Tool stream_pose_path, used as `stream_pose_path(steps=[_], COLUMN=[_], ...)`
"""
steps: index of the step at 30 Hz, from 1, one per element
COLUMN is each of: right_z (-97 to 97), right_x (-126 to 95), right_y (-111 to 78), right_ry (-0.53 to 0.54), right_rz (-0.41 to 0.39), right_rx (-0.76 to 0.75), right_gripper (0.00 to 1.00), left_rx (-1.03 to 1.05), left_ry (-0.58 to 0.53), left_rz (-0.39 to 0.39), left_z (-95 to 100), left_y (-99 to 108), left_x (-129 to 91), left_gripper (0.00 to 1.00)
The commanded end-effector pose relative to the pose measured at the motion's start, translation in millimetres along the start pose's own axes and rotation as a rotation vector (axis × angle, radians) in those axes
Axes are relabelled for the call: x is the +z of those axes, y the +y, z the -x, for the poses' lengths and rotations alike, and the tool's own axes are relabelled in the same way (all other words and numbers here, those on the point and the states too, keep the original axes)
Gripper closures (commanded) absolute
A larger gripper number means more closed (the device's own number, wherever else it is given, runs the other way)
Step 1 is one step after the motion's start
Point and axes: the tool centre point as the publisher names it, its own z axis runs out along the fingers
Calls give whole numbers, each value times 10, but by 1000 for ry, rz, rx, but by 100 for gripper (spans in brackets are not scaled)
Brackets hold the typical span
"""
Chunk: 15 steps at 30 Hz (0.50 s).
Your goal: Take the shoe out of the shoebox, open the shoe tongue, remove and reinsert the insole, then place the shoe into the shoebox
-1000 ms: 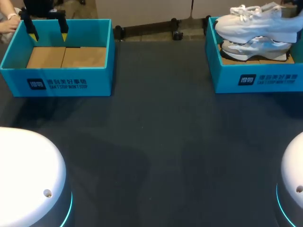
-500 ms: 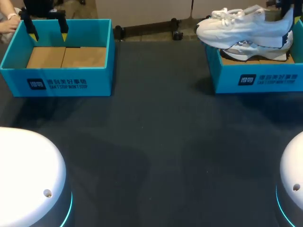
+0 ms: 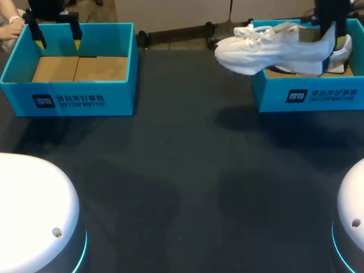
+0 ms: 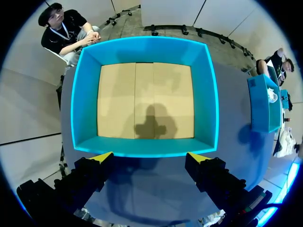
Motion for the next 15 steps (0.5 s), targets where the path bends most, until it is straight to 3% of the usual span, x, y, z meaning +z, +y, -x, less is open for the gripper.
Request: stream_pose_path(steps=[1, 15], right_z=[-142, -579], right_x=[-146, -422], right_y=[-285, -1137], right_ry=[-6, 18], right_rz=[35, 59], right_rx=[4, -47], right_gripper=[100, 100], left_rx=[0, 0], left_ry=[-1, -1], left_rz=[1, 1], left_z=[0, 0], left_y=[2, 2], left_x=[-3, -3], left_gripper=[0, 0])
